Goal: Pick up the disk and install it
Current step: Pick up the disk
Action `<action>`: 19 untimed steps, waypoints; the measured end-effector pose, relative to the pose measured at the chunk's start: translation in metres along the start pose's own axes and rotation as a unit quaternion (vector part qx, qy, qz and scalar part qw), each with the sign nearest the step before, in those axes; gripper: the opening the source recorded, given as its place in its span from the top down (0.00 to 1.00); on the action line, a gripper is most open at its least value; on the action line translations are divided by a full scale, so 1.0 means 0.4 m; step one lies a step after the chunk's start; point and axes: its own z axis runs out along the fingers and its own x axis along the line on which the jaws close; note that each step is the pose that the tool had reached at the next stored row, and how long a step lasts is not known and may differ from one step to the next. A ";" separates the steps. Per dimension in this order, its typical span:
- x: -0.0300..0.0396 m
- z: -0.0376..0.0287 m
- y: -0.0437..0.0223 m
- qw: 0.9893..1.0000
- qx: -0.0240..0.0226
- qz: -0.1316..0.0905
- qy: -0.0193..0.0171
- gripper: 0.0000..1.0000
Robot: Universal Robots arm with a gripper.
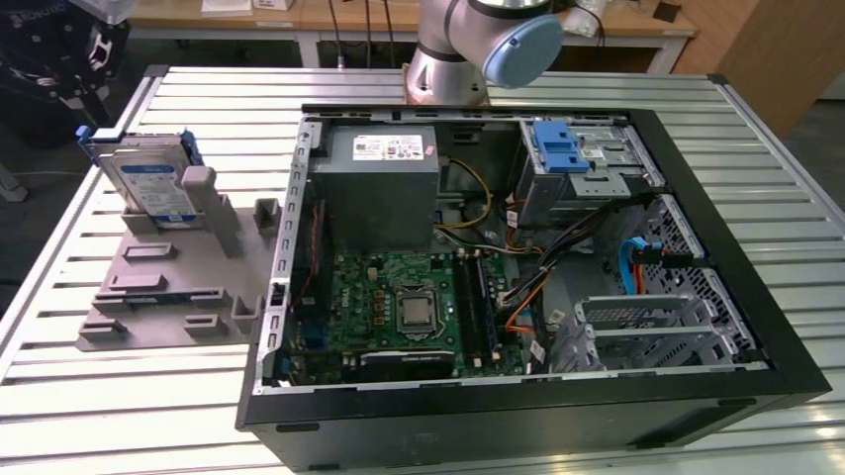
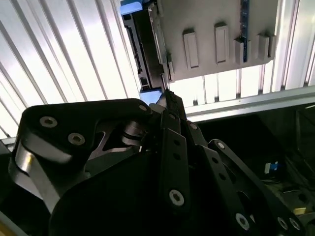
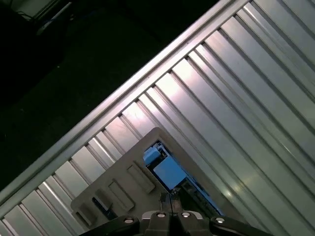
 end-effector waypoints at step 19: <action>0.000 0.002 0.000 0.986 0.002 -0.165 0.006 0.89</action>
